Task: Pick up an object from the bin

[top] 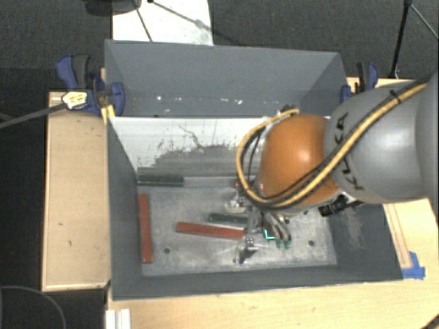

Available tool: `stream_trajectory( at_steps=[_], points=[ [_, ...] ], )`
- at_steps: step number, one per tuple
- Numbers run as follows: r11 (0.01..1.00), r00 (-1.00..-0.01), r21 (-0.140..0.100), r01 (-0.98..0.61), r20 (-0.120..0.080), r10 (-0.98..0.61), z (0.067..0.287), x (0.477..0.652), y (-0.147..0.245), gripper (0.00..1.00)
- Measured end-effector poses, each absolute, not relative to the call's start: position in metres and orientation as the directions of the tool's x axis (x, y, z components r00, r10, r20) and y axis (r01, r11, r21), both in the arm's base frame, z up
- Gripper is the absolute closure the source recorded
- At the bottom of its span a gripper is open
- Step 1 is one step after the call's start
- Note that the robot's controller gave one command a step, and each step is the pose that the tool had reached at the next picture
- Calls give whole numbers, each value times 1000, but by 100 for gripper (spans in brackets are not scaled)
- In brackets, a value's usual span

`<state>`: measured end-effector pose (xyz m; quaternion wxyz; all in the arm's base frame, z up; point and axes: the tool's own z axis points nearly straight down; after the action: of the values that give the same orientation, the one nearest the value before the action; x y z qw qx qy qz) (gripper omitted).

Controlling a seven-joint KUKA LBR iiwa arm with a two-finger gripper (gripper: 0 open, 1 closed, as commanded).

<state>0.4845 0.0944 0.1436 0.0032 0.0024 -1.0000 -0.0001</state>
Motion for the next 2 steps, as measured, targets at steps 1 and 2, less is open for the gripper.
stream_trajectory(
  at_steps=[1, 2],
  points=[
    [1000, -1000, 1, -1, -1, -1, 147, 487, 94, 0],
    [1000, -1000, 1, -15, -2, -15, 78, 514, 93, 100]
  ],
)
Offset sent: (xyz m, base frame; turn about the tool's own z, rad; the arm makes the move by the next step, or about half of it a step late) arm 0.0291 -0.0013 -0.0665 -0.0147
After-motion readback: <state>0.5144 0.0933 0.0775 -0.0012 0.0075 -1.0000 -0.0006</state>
